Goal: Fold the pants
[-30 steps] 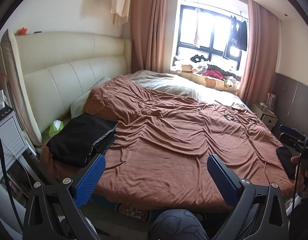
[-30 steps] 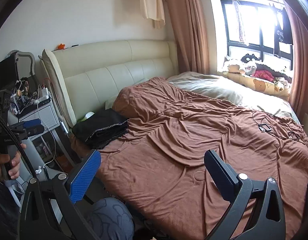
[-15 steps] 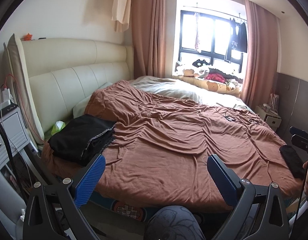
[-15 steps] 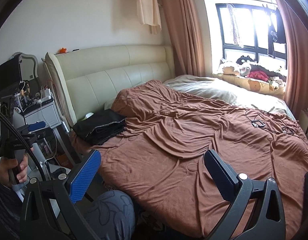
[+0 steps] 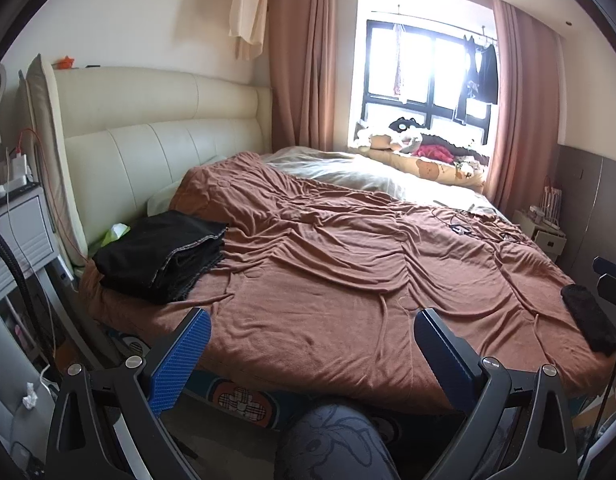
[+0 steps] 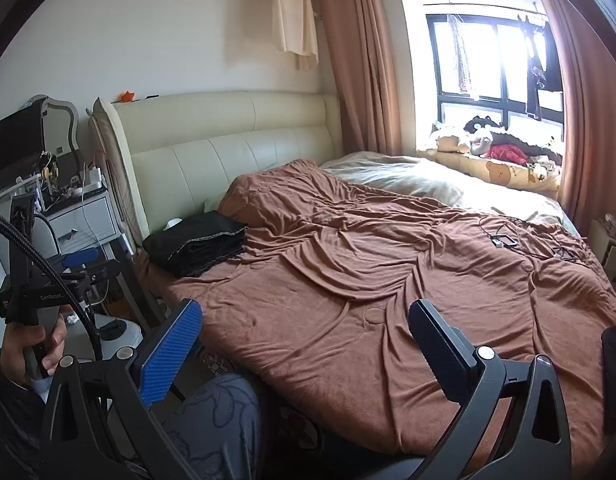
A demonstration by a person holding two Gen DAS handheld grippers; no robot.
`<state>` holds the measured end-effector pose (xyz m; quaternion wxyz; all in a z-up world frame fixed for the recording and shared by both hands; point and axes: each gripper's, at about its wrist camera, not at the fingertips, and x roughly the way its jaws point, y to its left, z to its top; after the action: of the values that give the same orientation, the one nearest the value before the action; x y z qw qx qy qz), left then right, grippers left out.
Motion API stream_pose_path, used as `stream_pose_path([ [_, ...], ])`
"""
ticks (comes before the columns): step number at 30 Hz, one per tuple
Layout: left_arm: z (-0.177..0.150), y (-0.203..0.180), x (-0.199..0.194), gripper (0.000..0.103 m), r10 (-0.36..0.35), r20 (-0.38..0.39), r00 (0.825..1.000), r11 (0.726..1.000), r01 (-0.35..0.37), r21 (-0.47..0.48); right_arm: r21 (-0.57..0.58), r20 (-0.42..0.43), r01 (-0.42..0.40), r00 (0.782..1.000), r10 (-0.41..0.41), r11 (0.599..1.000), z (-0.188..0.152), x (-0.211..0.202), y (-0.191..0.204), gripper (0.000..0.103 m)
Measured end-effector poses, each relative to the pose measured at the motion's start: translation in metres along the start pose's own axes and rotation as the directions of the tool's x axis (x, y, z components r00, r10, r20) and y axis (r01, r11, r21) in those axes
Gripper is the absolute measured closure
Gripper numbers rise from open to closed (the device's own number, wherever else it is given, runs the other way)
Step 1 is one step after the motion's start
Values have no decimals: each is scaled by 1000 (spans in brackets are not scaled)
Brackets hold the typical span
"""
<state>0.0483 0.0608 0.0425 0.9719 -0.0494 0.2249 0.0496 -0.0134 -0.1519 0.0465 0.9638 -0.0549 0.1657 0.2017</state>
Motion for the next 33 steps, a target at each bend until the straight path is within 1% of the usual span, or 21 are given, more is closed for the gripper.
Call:
stream_pose_path([
  [5,-15,-6,-3,1,3,11,1000,1000,-3,-2,26,-18,6,1000,-6,1000,-14,-2,-5,0],
  [8,-24,-11,-5,1,6,13,1000,1000,-7,4,34,-28,38,999,-38,999,-21,-4,-7,0],
  [11,-33,-14,-4,1,-11,2,1000,1000,11,-4,43,-39,41,998,-39,998,-27,-5,-7,0],
  [14,-44,-14,-3,1,-15,-10,1000,1000,15,-10,50,-54,60,997,-57,997,-33,-5,-7,0],
  [18,-53,-13,2,1,-27,-29,999,999,26,-22,67,-76,67,995,-61,996,-37,-2,-6,0],
  [23,-58,-15,4,1,-28,-39,999,999,27,-27,61,-95,83,992,-77,995,-37,0,-2,0],
  [33,-59,-16,-1,1,-30,-28,999,999,29,-21,74,-90,100,992,-93,992,-36,-2,0,0],
])
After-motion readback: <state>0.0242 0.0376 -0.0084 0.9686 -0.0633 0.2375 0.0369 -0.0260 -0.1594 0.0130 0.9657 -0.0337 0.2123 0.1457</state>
